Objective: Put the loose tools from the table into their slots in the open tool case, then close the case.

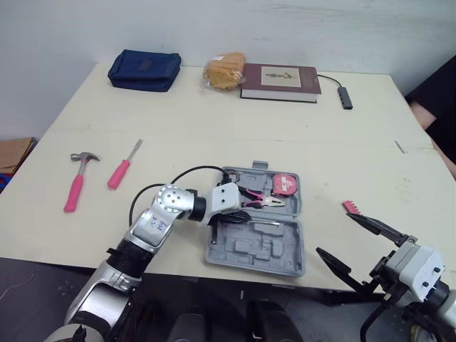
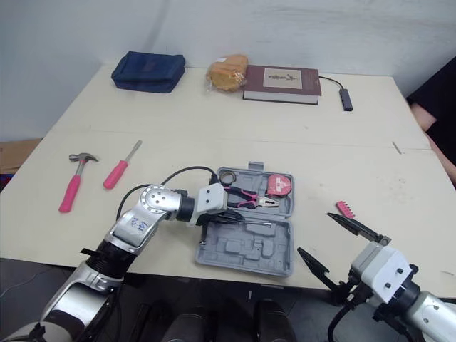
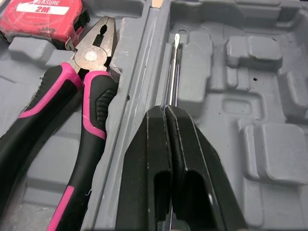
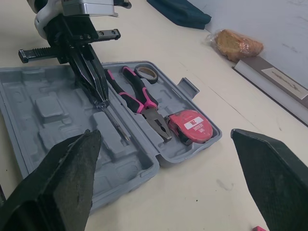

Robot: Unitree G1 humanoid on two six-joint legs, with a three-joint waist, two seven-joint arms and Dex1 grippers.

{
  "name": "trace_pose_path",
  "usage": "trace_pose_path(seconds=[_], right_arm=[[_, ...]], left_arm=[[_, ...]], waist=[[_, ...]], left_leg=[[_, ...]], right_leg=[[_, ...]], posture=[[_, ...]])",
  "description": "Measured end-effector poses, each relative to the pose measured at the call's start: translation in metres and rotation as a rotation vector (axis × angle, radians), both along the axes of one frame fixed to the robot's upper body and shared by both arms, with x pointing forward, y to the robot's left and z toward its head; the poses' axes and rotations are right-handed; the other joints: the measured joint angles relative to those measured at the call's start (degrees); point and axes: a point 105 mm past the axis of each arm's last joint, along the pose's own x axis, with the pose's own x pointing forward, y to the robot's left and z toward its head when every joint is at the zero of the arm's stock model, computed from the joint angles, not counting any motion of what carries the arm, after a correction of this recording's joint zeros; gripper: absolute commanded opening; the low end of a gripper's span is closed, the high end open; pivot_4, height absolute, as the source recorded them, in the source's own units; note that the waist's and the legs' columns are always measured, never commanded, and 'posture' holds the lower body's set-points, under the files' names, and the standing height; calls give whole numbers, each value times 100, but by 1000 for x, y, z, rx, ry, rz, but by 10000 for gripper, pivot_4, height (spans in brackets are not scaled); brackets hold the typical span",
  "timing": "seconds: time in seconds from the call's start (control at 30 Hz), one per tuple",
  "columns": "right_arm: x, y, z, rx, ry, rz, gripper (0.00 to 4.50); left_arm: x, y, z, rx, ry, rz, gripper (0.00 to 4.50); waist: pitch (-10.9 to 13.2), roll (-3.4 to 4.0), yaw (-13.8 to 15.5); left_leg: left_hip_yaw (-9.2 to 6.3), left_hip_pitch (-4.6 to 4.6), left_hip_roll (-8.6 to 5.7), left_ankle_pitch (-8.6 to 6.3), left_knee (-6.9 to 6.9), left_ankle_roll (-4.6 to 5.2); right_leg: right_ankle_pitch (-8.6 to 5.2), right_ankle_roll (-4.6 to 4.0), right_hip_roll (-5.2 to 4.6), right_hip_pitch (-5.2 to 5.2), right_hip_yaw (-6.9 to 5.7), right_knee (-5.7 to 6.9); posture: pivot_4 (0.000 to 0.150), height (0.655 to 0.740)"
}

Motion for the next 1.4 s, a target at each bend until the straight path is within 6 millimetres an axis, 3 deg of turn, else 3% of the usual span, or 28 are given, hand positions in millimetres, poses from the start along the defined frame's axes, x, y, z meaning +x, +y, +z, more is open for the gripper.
trace_pose_path(seconds=[0.7,0.83,0.93,1.03,1.13,1.23,1.27,1.3,1.33,1.4], right_arm=[[4,-6,-2,2,-12,-30,45000],[4,-7,-2,1,-11,-31,45000],[2,-10,-1,-8,-17,-36,45000],[-4,-27,0,-40,-15,-82,45000],[-12,-49,-3,-85,4,-136,45000],[-20,-69,-1,-134,-11,-181,45000],[-24,-82,1,-161,-40,-217,45000],[-28,-91,0,-166,-38,-253,45000],[-30,-99,-2,-170,-38,-279,45000],[-37,-118,-5,-195,-47,-344,45000]], left_arm=[[-2,-4,-13,102,-22,-19,326],[-3,-8,-11,-58,46,-45,326],[-6,-6,4,-181,72,-92,326],[5,31,37,-304,55,-45,326],[18,84,61,-351,2,86,12016],[27,132,67,-370,-43,258,24529],[31,171,60,-377,-68,408,30379],[32,191,57,-379,-70,488,32369],[31,210,55,-380,-85,560,37486],[22,264,49,-380,-117,754,44462]], waist=[[-81,-8,96],[-80,-3,114],[-58,-17,110],[-47,-12,50],[-38,4,-11],[-33,8,-24],[-29,11,-58],[-22,3,-63],[-18,-4,-65],[-12,-14,-62]], left_leg=[[-1,14,0,-5,0,8],[-2,1,0,-6,1,11],[-5,-10,0,-6,1,8],[-3,-5,3,-6,-1,5],[-2,4,4,-6,-4,5],[-3,4,4,-7,-6,7],[3,9,4,-9,-18,7],[5,12,4,-9,-30,7],[5,16,4,-8,-41,6],[6,18,4,-6,-60,3]], right_leg=[[-1,-2,-8,22,0,-5],[-1,-2,-13,4,-6,-5],[-1,-2,-11,-7,-9,-5],[-2,-4,-6,-6,-9,-4],[-3,-5,-7,3,-8,-4],[-3,-5,-9,3,-9,-7],[-3,-5,-9,1,-3,-11],[-4,-7,-9,-1,-3,-12],[-4,-8,-9,-4,-3,-16],[-5,-10,-13,-6,-5,-27]], posture=[[1500,7400],[1500,7400],[1500,7400],[1500,7400],[1500,7400],[1500,7400],[1500,7400],[1500,7400],[1500,7400],[1500,7400]])
